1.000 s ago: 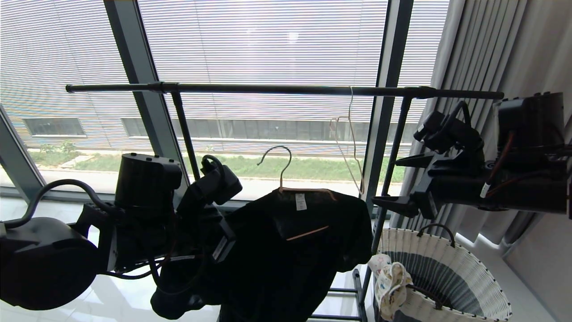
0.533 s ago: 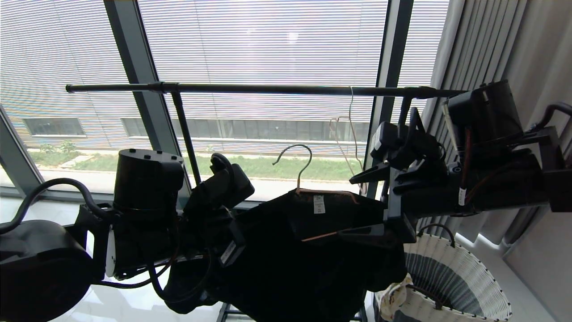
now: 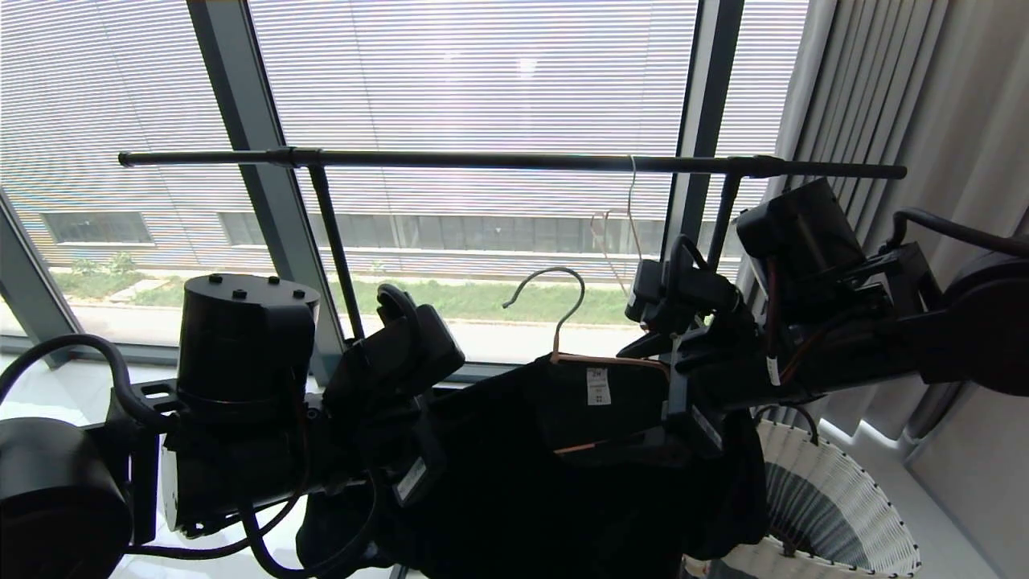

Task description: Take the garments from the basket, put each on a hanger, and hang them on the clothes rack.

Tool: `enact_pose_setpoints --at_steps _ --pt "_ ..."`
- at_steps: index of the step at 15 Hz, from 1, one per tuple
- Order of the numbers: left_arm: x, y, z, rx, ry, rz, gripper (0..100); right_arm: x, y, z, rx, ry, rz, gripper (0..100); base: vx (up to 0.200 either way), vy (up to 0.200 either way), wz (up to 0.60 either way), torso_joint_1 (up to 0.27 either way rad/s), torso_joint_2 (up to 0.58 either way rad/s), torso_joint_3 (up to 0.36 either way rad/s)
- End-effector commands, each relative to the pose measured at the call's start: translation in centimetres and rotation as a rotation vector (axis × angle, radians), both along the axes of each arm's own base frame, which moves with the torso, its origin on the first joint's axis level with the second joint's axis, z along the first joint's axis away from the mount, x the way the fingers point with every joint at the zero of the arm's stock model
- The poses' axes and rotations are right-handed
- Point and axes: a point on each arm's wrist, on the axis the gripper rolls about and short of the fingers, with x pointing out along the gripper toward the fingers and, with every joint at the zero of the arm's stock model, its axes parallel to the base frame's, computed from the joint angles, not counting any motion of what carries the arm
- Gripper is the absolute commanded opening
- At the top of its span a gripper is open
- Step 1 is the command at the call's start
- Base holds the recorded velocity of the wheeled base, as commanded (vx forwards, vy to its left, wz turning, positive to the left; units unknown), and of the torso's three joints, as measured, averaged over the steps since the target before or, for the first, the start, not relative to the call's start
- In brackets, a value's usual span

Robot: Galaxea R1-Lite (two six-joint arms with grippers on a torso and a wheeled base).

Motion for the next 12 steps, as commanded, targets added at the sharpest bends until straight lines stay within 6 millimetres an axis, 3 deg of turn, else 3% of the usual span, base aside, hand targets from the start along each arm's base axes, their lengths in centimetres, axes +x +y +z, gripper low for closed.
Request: enact_pose_setpoints --at_steps 1,5,6,12 --pt "-0.26 -0.25 0.12 -0.004 -0.004 -0.013 0 0.4 0.32 -0.26 -0.014 -0.001 -0.014 100 0.0 0.0 0.0 0.0 0.0 0.0" --pt "-0.63 -0.42 0.35 -0.009 -0.011 -0.029 0 0.85 0.41 -0.81 -0.035 0.002 -0.036 100 0.0 0.0 0.0 0.0 0.0 0.0" --pt "-0.63 -0.42 0.35 -0.009 -0.011 -0.027 0 0.91 0.4 -0.86 -0.037 0.002 -0.037 0 0.0 0.0 0.0 0.0 0.0 0.0" --pt "-0.74 -0.44 0.29 -0.008 -0.008 -0.032 0 0.8 0.21 -0.35 -0.033 -0.034 -0.059 0 0.0 0.0 0.0 0.0 0.0 0.0"
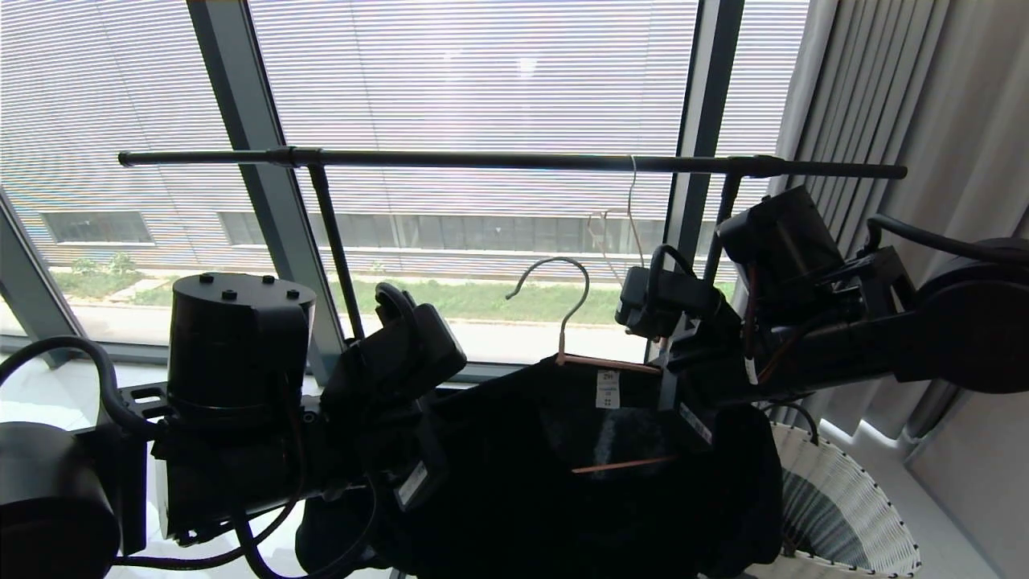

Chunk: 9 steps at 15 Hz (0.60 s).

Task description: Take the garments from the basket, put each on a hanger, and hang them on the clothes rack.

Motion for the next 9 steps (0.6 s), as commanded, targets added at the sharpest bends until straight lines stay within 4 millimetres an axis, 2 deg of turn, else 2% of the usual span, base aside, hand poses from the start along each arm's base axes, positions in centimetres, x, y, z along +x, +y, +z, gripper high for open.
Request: enact_pose_setpoints --at_steps 1,4,5,9 --pt "-0.1 -0.1 0.0 0.002 0.001 -0.006 0 -0.2 -0.2 0.5 0.019 -0.029 0.006 0 0.0 0.0 0.0 0.0 0.0 0.0" --pt "-0.4 -0.5 0.0 -0.005 0.006 -0.024 0 -0.3 -0.3 0.7 0.032 -0.133 0.055 0 0.0 0.0 0.0 0.0 0.0 0.0" --pt "-0.4 -0.6 0.0 -0.014 0.017 -0.021 100 -0.5 -0.4 0.6 0.032 -0.171 0.078 0 0.0 0.0 0.0 0.0 0.0 0.0" --pt "0.4 0.5 0.0 -0.012 0.018 0.063 100 -0.1 -2.3 0.6 0.054 -0.339 0.106 0 0.0 0.0 0.0 0.0 0.0 0.0"
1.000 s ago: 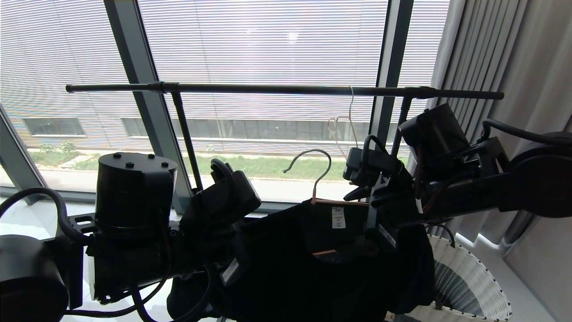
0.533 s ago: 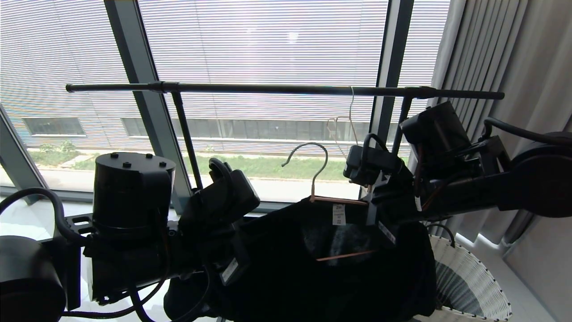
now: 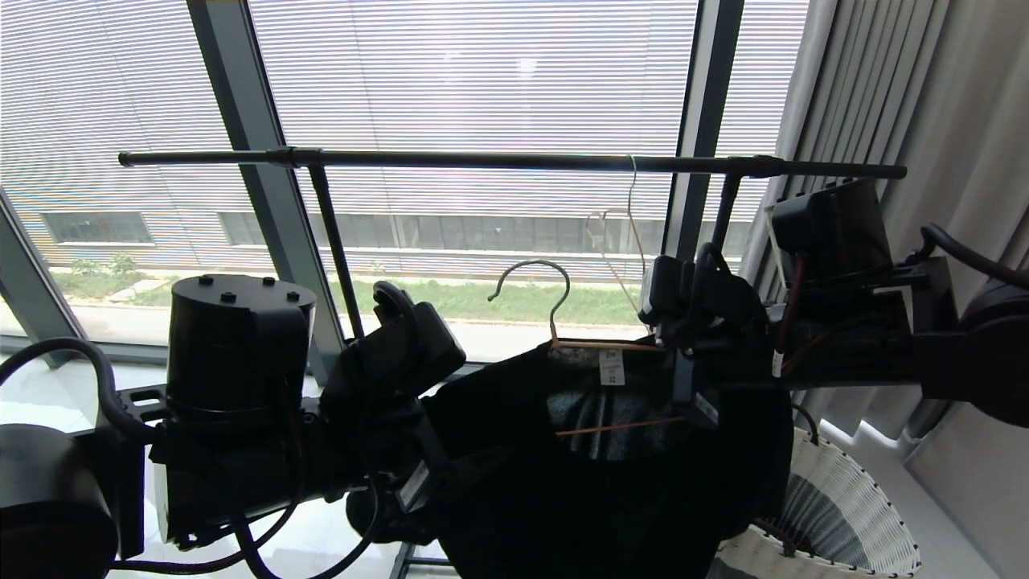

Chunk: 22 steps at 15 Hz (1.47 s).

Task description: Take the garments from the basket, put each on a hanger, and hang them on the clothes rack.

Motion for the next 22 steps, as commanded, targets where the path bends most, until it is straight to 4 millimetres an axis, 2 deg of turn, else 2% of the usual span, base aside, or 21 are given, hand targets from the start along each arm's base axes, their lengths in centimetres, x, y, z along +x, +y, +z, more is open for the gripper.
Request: enact_pose_setpoints --at_steps 1,2,4,7,12,16,17,20,22 --pt "0.6 0.9 0.0 0.002 0.0 0.048 100 0.4 -1.7 0.1 0.007 -0.065 -0.013 0 0.0 0.0 0.0 0.0 0.0 0.0" --pt "0.9 1.4 0.0 0.002 0.0 0.068 100 0.6 -2.2 0.2 0.01 -0.09 -0.015 0 0.0 0.0 0.0 0.0 0.0 0.0" --pt "1.6 3.6 0.0 -0.003 0.0 0.161 100 1.2 -3.9 1.1 0.029 -0.145 -0.025 0 0.0 0.0 0.0 0.0 0.0 0.0" --pt "1.8 6.1 -0.8 -0.008 0.038 0.212 100 1.0 -5.6 2.3 0.067 -0.169 -0.03 0 0.0 0.0 0.0 0.0 0.0 0.0" --pt "2.1 6.6 -1.8 -0.018 0.086 0.195 100 0.0 -6.5 3.7 0.118 -0.189 0.011 0 0.0 0.0 0.0 0.0 0.0 0.0" --pt "3.5 6.8 -2.4 -0.048 0.068 0.178 100 -1.3 -6.6 4.8 0.153 -0.195 0.027 0 0.0 0.0 0.0 0.0 0.0 0.0" --pt "3.8 6.7 -2.4 -0.06 0.059 0.165 0 -1.5 -6.4 4.8 0.155 -0.193 0.036 0 0.0 0.0 0.0 0.0 0.0 0.0" --pt "3.8 7.1 -2.5 -0.059 0.058 0.183 0 -1.5 -6.4 4.6 0.151 -0.189 0.033 0 0.0 0.0 0.0 0.0 0.0 0.0" --pt "4.2 8.7 -2.6 -0.058 0.058 0.25 0 -1.6 -6.6 4.0 0.139 -0.172 0.027 0 0.0 0.0 0.0 0.0 0.0 0.0"
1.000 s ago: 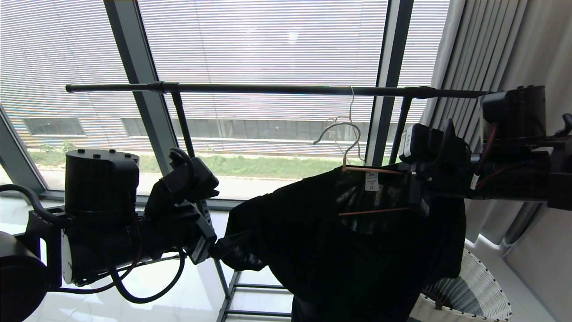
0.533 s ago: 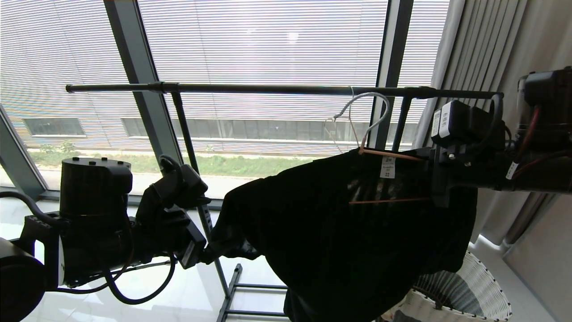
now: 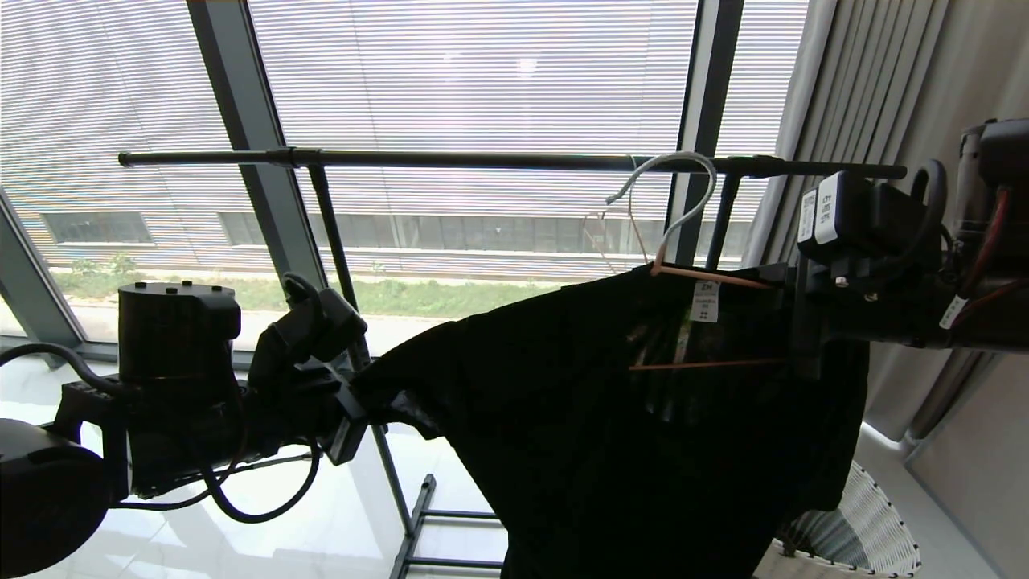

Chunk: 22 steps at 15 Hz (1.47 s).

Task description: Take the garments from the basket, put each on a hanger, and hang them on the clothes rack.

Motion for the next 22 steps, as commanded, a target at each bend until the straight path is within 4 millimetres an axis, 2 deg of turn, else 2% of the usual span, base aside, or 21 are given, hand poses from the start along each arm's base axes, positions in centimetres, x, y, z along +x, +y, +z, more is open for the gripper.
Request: enact_pose_setpoints --at_steps 1,3,4,5,9,10,13,16,17,18,19,22 --pt "0.5 1.7 -0.1 0.003 0.004 0.072 0 -0.3 -0.3 -0.4 -0.006 0.008 -0.008 0 0.0 0.0 0.0 0.0 0.0 0.0" --pt "0.7 4.0 -0.2 0.003 0.005 0.162 0 -0.5 -1.0 -0.7 -0.01 0.016 -0.025 0 0.0 0.0 0.0 0.0 0.0 0.0" --pt "0.7 4.0 -0.2 0.003 0.005 0.162 0 -0.5 -1.0 -0.7 -0.01 0.016 -0.025 0 0.0 0.0 0.0 0.0 0.0 0.0" --pt "0.9 5.4 -0.2 0.006 0.005 0.216 0 -0.6 -1.3 -0.6 -0.003 0.023 -0.038 0 0.0 0.0 0.0 0.0 0.0 0.0" --pt "0.3 5.1 0.3 -0.003 -0.012 0.2 0 -0.6 -1.4 -0.5 0.01 0.039 -0.066 0 0.0 0.0 0.0 0.0 0.0 0.0" --pt "0.2 4.9 0.5 -0.005 -0.019 0.193 100 -0.6 -1.3 -0.5 0.008 0.039 -0.08 0 0.0 0.0 0.0 0.0 0.0 0.0" --pt "0.1 4.9 1.2 -0.017 -0.042 0.194 100 -0.7 -1.4 -0.5 0.013 0.048 -0.088 0 0.0 0.0 0.0 0.0 0.0 0.0" --pt "0.4 4.8 5.4 -0.166 -0.128 0.242 100 -1.1 -1.6 -0.9 0.026 0.105 -0.143 0 0.0 0.0 0.0 0.0 0.0 0.0" --pt "0.4 4.8 6.0 -0.181 -0.145 0.246 100 -1.2 -1.7 -1.1 0.025 0.116 -0.16 0 0.0 0.0 0.0 0.0 0.0 0.0" --pt "0.0 5.0 8.0 -0.216 -0.189 0.258 100 -1.7 -1.9 -1.9 0.028 0.164 -0.199 0 0.0 0.0 0.0 0.0 0.0 0.0" --pt "-0.4 5.1 8.7 -0.227 -0.185 0.263 100 -2.0 -2.1 -2.5 0.029 0.196 -0.219 0 0.0 0.0 0.0 0.0 0.0 0.0" --pt "-3.3 5.2 11.0 -0.242 -0.04 0.312 100 -3.0 -3.0 -3.6 0.052 0.275 -0.339 0 0.0 0.0 0.0 0.0 0.0 0.0"
